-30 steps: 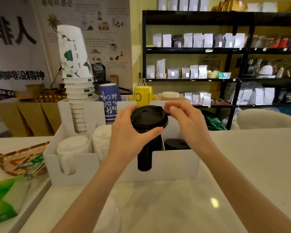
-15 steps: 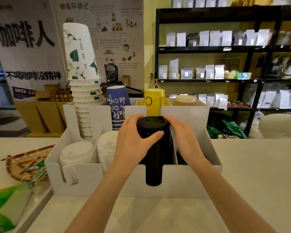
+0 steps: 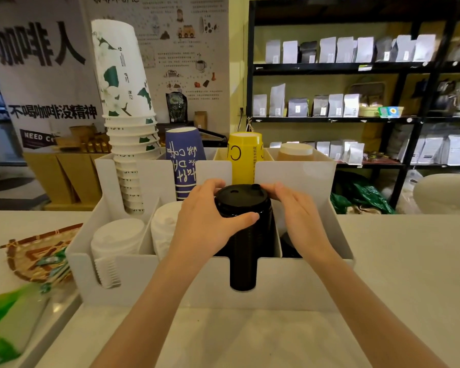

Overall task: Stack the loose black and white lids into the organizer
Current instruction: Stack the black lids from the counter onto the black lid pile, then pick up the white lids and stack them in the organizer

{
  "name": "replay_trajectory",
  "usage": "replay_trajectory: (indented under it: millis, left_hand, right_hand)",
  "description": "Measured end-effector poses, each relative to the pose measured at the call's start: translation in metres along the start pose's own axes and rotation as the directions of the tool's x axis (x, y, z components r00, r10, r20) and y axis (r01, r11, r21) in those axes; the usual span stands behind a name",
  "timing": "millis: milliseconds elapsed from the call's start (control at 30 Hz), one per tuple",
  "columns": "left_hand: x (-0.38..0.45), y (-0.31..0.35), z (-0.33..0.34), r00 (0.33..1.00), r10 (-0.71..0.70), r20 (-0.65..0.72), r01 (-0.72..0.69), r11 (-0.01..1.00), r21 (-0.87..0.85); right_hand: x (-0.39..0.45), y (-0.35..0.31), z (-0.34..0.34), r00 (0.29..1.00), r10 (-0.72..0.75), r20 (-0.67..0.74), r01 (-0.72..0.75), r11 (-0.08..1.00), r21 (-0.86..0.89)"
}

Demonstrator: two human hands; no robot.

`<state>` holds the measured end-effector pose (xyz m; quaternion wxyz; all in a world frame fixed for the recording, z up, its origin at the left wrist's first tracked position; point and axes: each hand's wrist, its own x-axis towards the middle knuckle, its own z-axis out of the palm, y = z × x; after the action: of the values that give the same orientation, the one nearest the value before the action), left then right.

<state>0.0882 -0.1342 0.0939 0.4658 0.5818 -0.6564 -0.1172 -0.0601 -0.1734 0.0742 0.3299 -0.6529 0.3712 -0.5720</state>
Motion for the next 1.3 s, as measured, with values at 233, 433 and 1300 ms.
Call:
replay_trajectory:
  millis: [233, 433, 1300]
  left_hand:
    - [0.0, -0.004, 0.0, 0.999, -0.015, 0.03, 0.015, 1.0, 0.016]
    - [-0.004, -0.001, 0.0, 0.997, 0.019, 0.075, -0.02, 1.0, 0.006]
    - [-0.171, -0.081, -0.083, 0.922, -0.163, 0.351, 0.123, 0.983, 0.134]
  right_hand:
    - [-0.002, 0.001, 0.0, 1.0, 0.007, -0.002, -0.007, 0.999, -0.053]
    - [-0.006, -0.007, 0.001, 0.999, -0.002, -0.055, -0.005, 0.992, -0.129]
    - [-0.168, -0.006, 0.087, 0.938, 0.201, 0.283, -0.132, 0.96, -0.247]
